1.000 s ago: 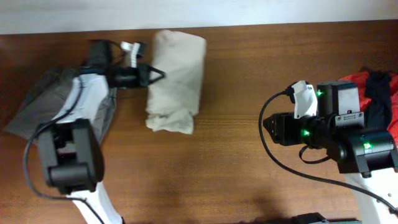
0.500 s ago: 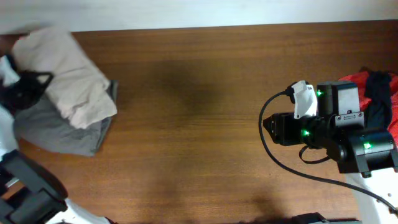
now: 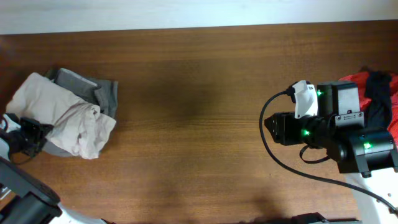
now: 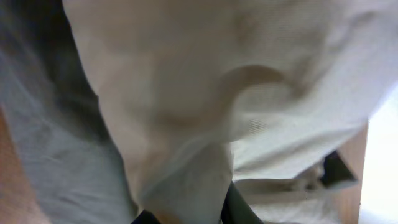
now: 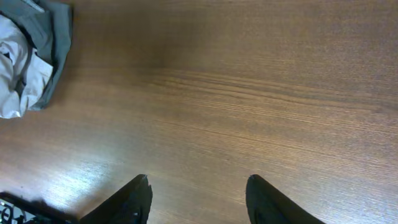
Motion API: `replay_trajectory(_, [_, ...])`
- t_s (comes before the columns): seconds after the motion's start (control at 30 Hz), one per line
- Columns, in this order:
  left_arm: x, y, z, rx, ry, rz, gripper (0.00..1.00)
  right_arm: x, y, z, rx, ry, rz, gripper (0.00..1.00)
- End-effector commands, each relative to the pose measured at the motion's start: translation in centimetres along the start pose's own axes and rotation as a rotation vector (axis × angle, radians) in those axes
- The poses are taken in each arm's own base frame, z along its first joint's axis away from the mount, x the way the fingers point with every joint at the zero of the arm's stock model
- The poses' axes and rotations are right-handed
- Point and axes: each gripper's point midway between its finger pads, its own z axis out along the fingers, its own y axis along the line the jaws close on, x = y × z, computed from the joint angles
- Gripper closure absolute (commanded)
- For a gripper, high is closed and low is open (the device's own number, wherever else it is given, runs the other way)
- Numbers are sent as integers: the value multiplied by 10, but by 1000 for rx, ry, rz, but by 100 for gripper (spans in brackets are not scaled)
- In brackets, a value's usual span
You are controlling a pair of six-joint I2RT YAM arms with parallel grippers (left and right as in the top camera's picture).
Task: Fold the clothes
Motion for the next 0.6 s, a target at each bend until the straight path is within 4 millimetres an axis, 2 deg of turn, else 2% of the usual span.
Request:
replay_trajectory(0.0, [23,11,-2,-41,49,-52,96,-3,-1,-5,11,-20,-16,46])
replay_trajectory(0.13, [27,-13,-21,39,41,-3,86,-3,-1,-5,11,-20,-17,46])
replay_trajectory(0.2, [26,-30,-40,76,-4,40,81,-3,-1,-5,11,-20,-17,45])
replay_trajectory(0.27, [24,-47,-65,97,-73,88,69,-3,-1,-5,16,-21,-16,45])
replay_trajectory(0.3, [23,-55,-79,102,-115,115,63,-3,-2,-5,20,-22,-16,45])
replay_trajectory(0.37, [23,-68,-108,98,-205,166,37,-4,-4,-5,34,-26,-17,42])
replay_trajectory(0.4, [23,-73,-122,90,-253,188,27,-5,-4,-5,34,-27,-17,41])
replay_trajectory(0.43, [23,-78,-137,81,-305,212,21,-5,-4,-5,34,-28,-17,41])
replay_trajectory(0.57, [25,-100,-182,89,-467,311,20,-7,-4,-5,33,-35,-20,39])
